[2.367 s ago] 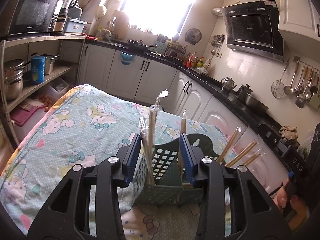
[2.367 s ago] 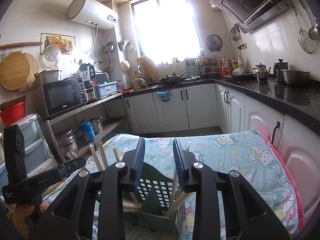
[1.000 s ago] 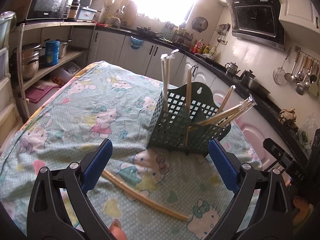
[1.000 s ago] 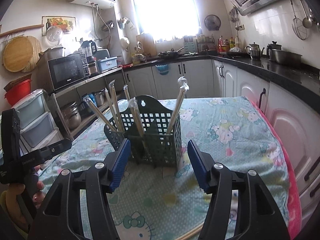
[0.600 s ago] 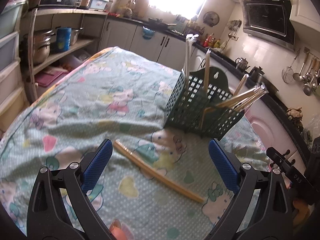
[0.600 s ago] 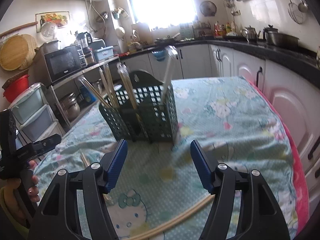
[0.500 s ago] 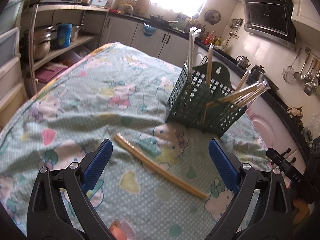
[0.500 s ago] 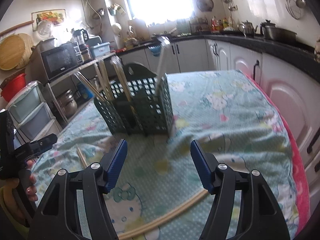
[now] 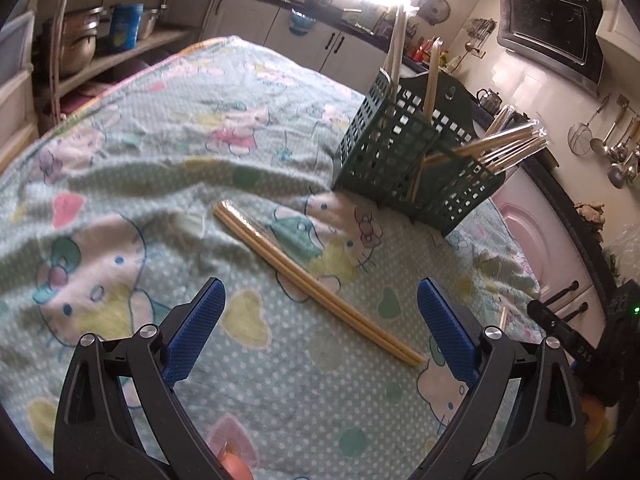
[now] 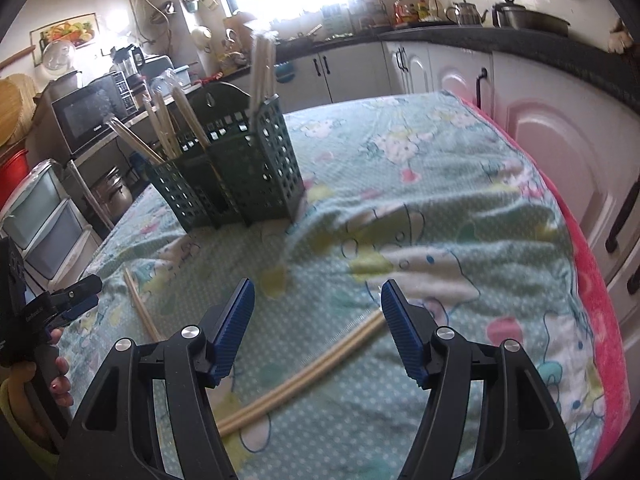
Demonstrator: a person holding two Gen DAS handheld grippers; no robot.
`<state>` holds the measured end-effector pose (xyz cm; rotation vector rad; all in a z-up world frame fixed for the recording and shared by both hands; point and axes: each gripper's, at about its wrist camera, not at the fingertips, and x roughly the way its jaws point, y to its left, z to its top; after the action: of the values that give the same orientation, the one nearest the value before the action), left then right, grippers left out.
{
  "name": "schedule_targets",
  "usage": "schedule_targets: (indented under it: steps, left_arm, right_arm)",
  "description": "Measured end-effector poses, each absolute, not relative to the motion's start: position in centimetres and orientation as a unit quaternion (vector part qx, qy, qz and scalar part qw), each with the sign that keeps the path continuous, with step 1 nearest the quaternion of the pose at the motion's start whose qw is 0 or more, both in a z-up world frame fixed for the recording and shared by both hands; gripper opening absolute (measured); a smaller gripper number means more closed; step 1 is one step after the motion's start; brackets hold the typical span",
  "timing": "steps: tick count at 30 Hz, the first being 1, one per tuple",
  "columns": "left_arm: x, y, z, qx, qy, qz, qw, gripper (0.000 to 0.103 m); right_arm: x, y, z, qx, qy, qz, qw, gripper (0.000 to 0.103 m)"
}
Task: Organize utensils
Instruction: 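Move both open tools back down toward the last chopsticks on the cloth, then close the left tool on a wooden chopstick while the right tool grasps another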
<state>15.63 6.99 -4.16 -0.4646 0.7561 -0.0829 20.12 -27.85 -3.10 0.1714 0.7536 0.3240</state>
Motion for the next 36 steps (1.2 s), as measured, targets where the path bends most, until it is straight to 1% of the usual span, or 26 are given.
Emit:
schedule_targets:
  steps: [4,7,10,15,20,23,25,26,28,29,30,31,34,36]
  left_arm:
    - [15.8,7.5,-4.9,-0.251,0.377,-0.053,0.89,0.088]
    - [16.0,7.7,-5.4,-0.266,0.384,-0.058,0.882,0.084]
    - [16.5,7.8,-5.9,-0.283,0.391,-0.066,0.873,0.084]
    - [17.6,8.2,-6.2,-0.297,0.394,-0.064,0.867,0.081]
    - [19.1,8.6,-6.3,-0.301,0.399,-0.05,0.865,0.08]
    - [20.3,8.9,-6.3,-0.302,0.398,-0.037,0.866,0.08]
    - [21.1,9.0,-6.3,-0.3,0.399,-0.028,0.866,0.08]
    - [21.6,9.1,-6.3,-0.299,0.4,-0.026,0.866,0.08]
    - [22.3,9.3,-6.3,-0.295,0.402,-0.027,0.867,0.08]
    - [22.5,9.5,-6.3,-0.296,0.401,-0.028,0.866,0.08]
    - [22.9,9.8,-6.4,-0.301,0.401,-0.028,0.865,0.08]
    - [23.1,10.0,-6.3,-0.303,0.402,-0.027,0.864,0.08]
    - [24.0,9.7,-6.2,-0.288,0.409,-0.019,0.866,0.08]
    - [24.4,9.7,-6.2,-0.278,0.411,-0.009,0.868,0.074]
  right_arm:
    - [19.9,-28.6,-4.0,0.094,0.383,0.154,0.906,0.064]
    - [19.9,-29.2,-4.3,0.103,0.392,0.147,0.902,0.064]
    - [20.3,-29.6,-4.8,0.116,0.406,0.147,0.895,0.064]
    - [22.2,-29.7,-6.6,0.159,0.454,0.157,0.862,0.064]
    - [23.6,-29.4,-6.6,0.17,0.456,0.151,0.86,0.063]
    - [24.3,-29.2,-6.6,0.17,0.457,0.144,0.861,0.057]
    - [24.9,-29.1,-6.6,0.165,0.458,0.139,0.862,0.048]
    - [25.1,-29.1,-6.7,0.164,0.457,0.141,0.863,0.046]
    - [25.5,-28.9,-6.7,0.155,0.455,0.143,0.865,0.032]
    - [25.7,-28.9,-6.7,0.151,0.454,0.147,0.866,0.028]
    - [25.7,-28.8,-6.8,0.148,0.454,0.153,0.865,0.02]
    - [25.8,-28.7,-6.8,0.146,0.454,0.159,0.864,0.016]
    - [25.6,-28.2,-6.5,0.141,0.447,0.175,0.866,0.014]
    - [25.4,-27.6,-6.0,0.135,0.441,0.186,0.868,0.013]
